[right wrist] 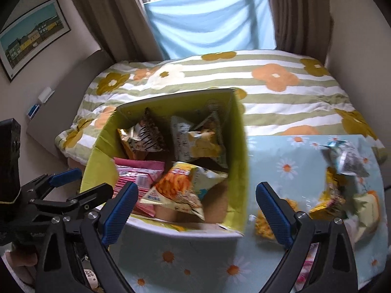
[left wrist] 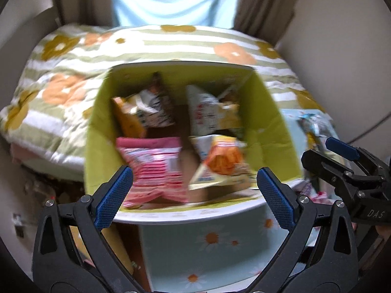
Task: Organize snacks
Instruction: 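Move both tools back from the box toward the remaining snacks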
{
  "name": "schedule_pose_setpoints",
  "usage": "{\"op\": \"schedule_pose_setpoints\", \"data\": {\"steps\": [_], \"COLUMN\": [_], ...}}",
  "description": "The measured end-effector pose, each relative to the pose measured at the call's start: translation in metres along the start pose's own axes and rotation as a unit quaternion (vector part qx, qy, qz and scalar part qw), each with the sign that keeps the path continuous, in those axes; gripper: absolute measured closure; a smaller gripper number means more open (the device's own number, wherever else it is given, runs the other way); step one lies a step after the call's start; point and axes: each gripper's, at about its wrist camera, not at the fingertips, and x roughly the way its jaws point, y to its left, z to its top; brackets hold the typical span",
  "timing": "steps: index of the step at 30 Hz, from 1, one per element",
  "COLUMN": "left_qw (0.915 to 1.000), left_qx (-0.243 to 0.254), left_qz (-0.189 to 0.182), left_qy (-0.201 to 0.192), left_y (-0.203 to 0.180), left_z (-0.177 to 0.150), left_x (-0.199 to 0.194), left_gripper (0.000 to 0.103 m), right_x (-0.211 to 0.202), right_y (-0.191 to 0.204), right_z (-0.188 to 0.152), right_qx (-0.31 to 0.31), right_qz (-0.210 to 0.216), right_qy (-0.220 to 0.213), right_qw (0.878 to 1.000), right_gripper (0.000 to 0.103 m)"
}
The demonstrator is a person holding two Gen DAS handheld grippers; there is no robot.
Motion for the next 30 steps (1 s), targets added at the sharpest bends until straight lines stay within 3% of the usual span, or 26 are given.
{"op": "schedule_pose_setpoints", "data": {"steps": [9,16,22,30], "left_qw": [0.9982,0.9973,0.9978,0.9921], "left_qx": [0.043,0.056,0.003,-0.068], "left_qz": [-0.042,-0.036,-0.017,0.0], "left_qy": [0.006,0.031,0.064,0.106], "left_y": [-0.062,-0.128,-0.183,-0.259], "left_z": [-0.007,-0.037,-0.063,-0.112], "left_x": [0.002,0.008,0.026,0.07], "left_gripper": [0.002,0.002,0.002,0.002], "right_x": [-0.055,-0.091,-0.096,-0.082], "right_y": [-0.062,-0.135,-0.198,-0.268], "right_z": [-0.016,-0.037,-0.058,-0.084], "right_qx": [0.034,0.044,0.042,0.045], "right_qz": [-0.047,-0.063,-0.057,-0.019], "right_qy": [-0.026,-0.043,-0.017,0.036], "right_qw": [0.998,0.996,0.997,0.998], "right_gripper": [0.007,0.007,0.007,0.007]}}
